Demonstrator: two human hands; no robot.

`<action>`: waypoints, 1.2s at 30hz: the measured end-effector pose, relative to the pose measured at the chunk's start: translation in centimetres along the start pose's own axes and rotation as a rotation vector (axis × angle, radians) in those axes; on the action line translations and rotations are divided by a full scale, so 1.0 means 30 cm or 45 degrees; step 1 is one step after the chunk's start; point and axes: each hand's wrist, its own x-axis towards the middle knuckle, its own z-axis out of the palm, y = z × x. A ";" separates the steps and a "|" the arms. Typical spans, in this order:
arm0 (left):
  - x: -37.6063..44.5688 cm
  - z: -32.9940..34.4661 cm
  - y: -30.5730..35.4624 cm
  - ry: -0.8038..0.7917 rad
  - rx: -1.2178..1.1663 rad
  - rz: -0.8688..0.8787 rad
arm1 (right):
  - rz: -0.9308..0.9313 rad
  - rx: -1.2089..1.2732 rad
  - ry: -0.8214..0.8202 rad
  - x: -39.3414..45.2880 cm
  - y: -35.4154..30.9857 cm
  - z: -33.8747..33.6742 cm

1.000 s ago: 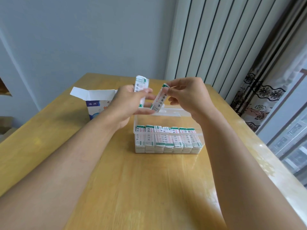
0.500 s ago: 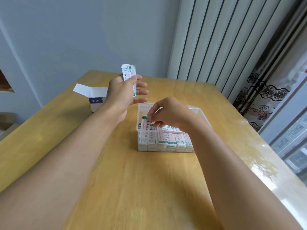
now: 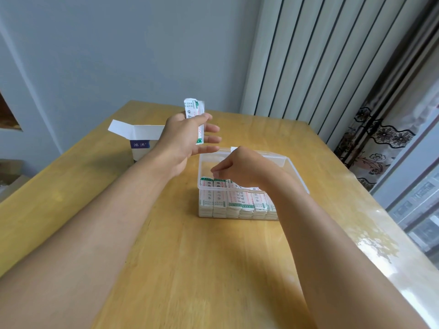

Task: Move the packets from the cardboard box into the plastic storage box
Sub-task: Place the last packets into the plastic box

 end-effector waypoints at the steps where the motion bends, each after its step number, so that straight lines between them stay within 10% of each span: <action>1: 0.000 0.001 0.001 -0.018 0.001 -0.009 | -0.004 -0.007 0.012 -0.009 0.000 -0.016; 9: -0.053 0.037 0.011 -0.433 0.160 -0.091 | -0.187 0.410 0.663 -0.090 0.028 -0.190; 27: -0.055 0.065 -0.024 -0.382 0.208 -0.173 | -0.147 0.702 0.528 -0.110 0.082 -0.199; 36: -0.022 0.058 -0.062 -0.122 0.258 0.030 | -0.057 0.440 0.087 -0.101 0.157 -0.206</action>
